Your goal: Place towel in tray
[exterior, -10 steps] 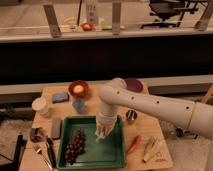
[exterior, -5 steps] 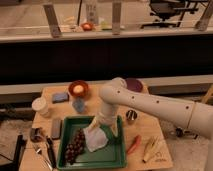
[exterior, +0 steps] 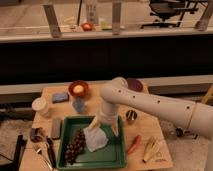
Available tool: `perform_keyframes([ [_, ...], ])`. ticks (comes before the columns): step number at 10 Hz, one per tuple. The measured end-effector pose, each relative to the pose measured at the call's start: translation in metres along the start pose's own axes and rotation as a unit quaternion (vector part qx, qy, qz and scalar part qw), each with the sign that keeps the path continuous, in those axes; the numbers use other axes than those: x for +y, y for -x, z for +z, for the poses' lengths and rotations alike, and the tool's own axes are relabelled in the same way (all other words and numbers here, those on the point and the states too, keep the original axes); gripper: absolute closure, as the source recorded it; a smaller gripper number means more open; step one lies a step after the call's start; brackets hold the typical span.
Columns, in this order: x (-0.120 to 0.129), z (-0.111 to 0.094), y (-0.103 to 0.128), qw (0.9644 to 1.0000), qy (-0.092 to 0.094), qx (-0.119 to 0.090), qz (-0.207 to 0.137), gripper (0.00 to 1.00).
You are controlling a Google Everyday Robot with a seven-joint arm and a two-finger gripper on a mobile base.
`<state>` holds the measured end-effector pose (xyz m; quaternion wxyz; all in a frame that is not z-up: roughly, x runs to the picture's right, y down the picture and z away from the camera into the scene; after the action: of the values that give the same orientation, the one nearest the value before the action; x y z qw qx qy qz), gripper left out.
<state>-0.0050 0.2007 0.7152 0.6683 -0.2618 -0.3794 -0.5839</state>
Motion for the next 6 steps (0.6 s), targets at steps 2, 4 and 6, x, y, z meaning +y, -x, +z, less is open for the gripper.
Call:
perform_keyframes([
  [2,0.0012,-0.0035,0.0002,1.0000,-0.002,0.004,-0.001,0.20],
  [4,0.0024,-0.0066,-0.0008,1.0000,-0.006,0.005,-0.002,0.20],
  [6,0.0018,-0.0100,-0.0017,0.9999,-0.009,0.004,-0.006,0.20],
])
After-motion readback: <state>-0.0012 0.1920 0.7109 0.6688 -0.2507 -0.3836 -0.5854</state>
